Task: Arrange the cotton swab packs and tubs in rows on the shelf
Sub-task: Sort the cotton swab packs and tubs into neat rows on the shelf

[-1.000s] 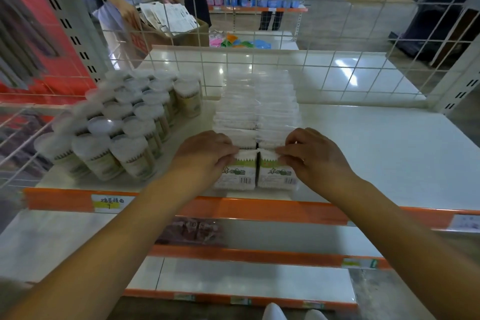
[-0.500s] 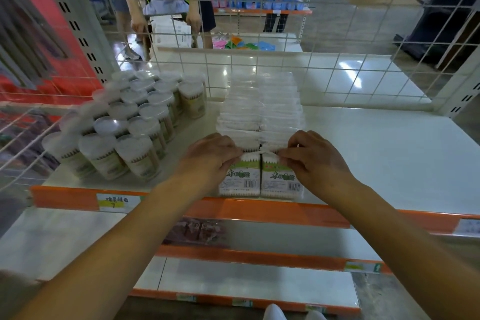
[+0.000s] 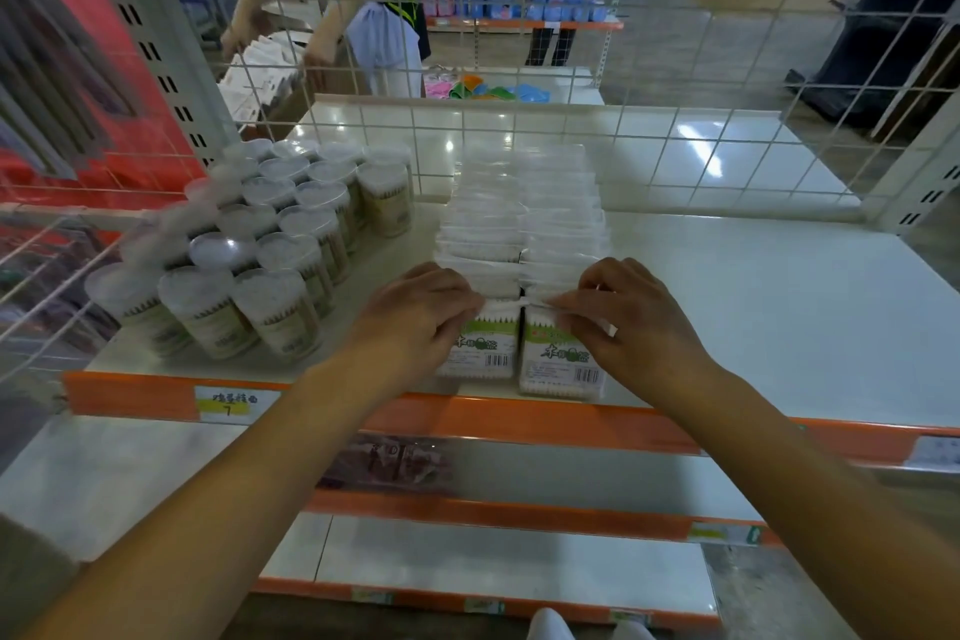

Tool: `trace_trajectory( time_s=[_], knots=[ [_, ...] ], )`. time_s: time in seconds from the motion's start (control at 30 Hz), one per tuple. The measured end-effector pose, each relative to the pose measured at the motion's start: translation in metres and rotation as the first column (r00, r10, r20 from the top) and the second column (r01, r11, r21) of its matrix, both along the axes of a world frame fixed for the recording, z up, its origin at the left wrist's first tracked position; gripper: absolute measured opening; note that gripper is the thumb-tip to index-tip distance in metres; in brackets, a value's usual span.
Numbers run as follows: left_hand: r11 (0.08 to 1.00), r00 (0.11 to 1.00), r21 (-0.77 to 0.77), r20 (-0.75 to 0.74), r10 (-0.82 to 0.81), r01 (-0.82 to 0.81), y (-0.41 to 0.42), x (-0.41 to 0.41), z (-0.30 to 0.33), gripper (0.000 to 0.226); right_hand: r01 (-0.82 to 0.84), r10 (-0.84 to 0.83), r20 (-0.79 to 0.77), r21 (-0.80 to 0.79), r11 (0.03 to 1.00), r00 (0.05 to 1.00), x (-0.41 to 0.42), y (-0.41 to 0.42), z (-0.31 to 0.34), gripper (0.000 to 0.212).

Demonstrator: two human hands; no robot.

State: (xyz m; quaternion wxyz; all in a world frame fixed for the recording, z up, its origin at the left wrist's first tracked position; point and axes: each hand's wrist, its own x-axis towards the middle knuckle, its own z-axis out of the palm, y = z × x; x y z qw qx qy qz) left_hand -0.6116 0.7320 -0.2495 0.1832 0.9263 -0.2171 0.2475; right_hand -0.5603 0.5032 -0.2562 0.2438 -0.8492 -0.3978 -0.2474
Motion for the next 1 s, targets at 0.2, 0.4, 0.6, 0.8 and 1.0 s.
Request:
trace_trajectory(
  time_s=[0.2,0.4,0.6,0.8,1.0],
  knots=[
    [1.000,0.998,-0.026,0.057,-0.014,0.016,0.000,0.004,-0.002,0.032,0.002,-0.003,0.017,0.036,0.999,1.000,0.004,0.002,-0.001,0.030],
    [0.998,0.998,-0.045,0.059,-0.033,0.036,0.001,0.008,-0.002,0.032,-0.004,0.001,0.065,0.053,0.999,0.998,0.005,0.002,-0.005,0.028],
    [0.998,0.997,-0.045,0.064,-0.033,0.036,0.002,0.010,-0.003,0.032,-0.027,0.017,0.123,0.075,0.997,0.992,0.008,0.002,-0.006,0.025],
    [1.000,0.998,-0.004,0.057,-0.004,0.004,0.003,0.009,-0.006,0.033,-0.010,-0.004,0.180,0.074,0.997,0.984,0.008,0.003,-0.013,0.023],
    [0.998,0.999,0.065,0.032,-0.001,-0.001,0.002,0.006,-0.006,0.035,0.036,-0.043,0.215,0.039,0.999,0.976,0.003,0.003,-0.013,0.024]
  ],
)
